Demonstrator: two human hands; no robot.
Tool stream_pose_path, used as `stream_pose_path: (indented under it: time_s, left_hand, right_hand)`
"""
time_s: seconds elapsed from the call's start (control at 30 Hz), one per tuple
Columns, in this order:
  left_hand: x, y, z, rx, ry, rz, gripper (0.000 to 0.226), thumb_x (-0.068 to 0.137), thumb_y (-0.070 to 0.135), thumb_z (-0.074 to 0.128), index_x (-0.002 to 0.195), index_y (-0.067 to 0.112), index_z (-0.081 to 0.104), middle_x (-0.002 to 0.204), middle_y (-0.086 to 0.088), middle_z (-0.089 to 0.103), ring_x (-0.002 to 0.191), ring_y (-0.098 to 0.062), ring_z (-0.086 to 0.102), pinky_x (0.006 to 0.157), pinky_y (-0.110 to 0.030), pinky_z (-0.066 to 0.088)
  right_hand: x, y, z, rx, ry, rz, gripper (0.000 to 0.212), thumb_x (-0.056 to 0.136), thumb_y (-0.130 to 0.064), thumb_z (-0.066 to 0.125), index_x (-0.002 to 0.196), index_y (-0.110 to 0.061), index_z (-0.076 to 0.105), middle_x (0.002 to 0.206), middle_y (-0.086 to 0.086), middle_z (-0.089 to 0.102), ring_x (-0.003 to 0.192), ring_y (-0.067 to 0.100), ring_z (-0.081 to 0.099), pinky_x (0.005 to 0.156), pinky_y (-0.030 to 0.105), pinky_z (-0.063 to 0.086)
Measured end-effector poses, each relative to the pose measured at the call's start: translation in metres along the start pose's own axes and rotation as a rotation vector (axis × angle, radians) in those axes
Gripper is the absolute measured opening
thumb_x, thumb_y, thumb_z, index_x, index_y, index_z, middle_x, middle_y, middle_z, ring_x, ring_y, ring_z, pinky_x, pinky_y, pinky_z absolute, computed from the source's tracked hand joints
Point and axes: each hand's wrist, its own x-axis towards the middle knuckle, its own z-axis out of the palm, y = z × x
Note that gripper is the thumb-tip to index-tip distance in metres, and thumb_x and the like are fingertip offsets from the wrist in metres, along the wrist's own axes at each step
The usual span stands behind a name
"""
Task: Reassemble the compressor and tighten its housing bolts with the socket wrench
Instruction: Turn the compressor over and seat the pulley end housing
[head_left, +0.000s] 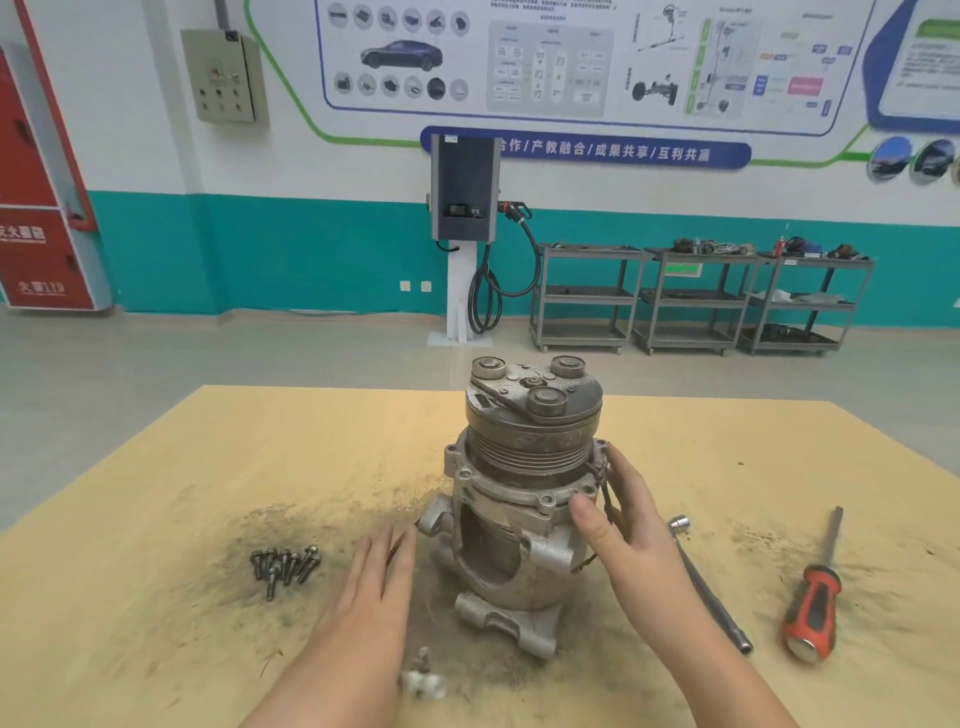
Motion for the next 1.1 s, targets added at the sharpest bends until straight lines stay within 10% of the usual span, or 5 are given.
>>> stream_pose_path:
  time_s: [0.13, 0.2, 0.33, 0.53, 1.1]
  left_hand:
    - [-0.014, 0.007, 0.002, -0.332, -0.12, 0.246, 0.122, 0.072, 0.081, 0.057, 0.124, 0.044, -0.048, 0.131, 0.038, -0.051, 0.134, 0.004, -0.04, 0.114, -0.024, -0.014]
    - [-0.018, 0.026, 0.002, -0.542, 0.068, 0.267, 0.121, 0.053, 0.091, 0.059, 0.143, 0.05, -0.01, 0.142, 0.046, -0.02, 0.136, 0.023, -0.017, 0.112, -0.008, -0.003]
    - [-0.008, 0.072, 0.004, -0.653, 0.66, 0.117, 0.051, 0.067, 0.084, 0.04, 0.088, 0.037, 0.04, 0.096, 0.016, 0.048, 0.091, 0.001, 0.048, 0.072, -0.014, 0.038]
    - [0.011, 0.086, -0.001, -0.45, 0.677, 0.139, 0.054, 0.075, 0.08, 0.022, 0.07, 0.027, 0.036, 0.063, 0.005, 0.047, 0.06, -0.008, 0.046, 0.053, -0.024, 0.03]
    - [0.006, 0.064, -0.022, -0.007, 0.649, 0.164, 0.046, 0.081, 0.066, -0.006, 0.076, 0.031, 0.024, 0.059, 0.007, 0.045, 0.061, -0.014, 0.053, 0.055, -0.03, 0.043]
  right_hand:
    - [0.005, 0.003, -0.003, 0.037, -0.012, -0.004, 0.097, 0.053, -0.09, 0.06, 0.139, -0.055, 0.031, 0.148, -0.029, 0.034, 0.137, 0.002, 0.036, 0.111, 0.038, 0.034]
    - [0.007, 0.002, -0.003, 0.044, -0.007, -0.034, 0.097, 0.054, -0.094, 0.054, 0.139, -0.054, 0.032, 0.146, -0.032, 0.034, 0.129, -0.018, 0.033, 0.104, 0.022, 0.034]
    - [0.012, 0.002, -0.003, 0.066, -0.013, -0.061, 0.098, 0.058, -0.092, 0.052, 0.143, -0.047, 0.034, 0.146, -0.029, 0.039, 0.128, -0.019, 0.034, 0.09, 0.007, 0.035]
    - [0.007, 0.005, 0.001, 0.114, -0.035, -0.076, 0.098, 0.051, -0.085, 0.069, 0.137, -0.054, 0.033, 0.138, -0.034, 0.044, 0.129, -0.012, 0.04, 0.092, 0.006, 0.039]
    - [0.0, 0.0, 0.014, 0.255, 0.308, -0.22, 0.026, 0.083, -0.037, 0.06, 0.109, -0.036, 0.064, 0.116, -0.018, 0.066, 0.116, 0.002, 0.057, 0.098, 0.024, 0.048]
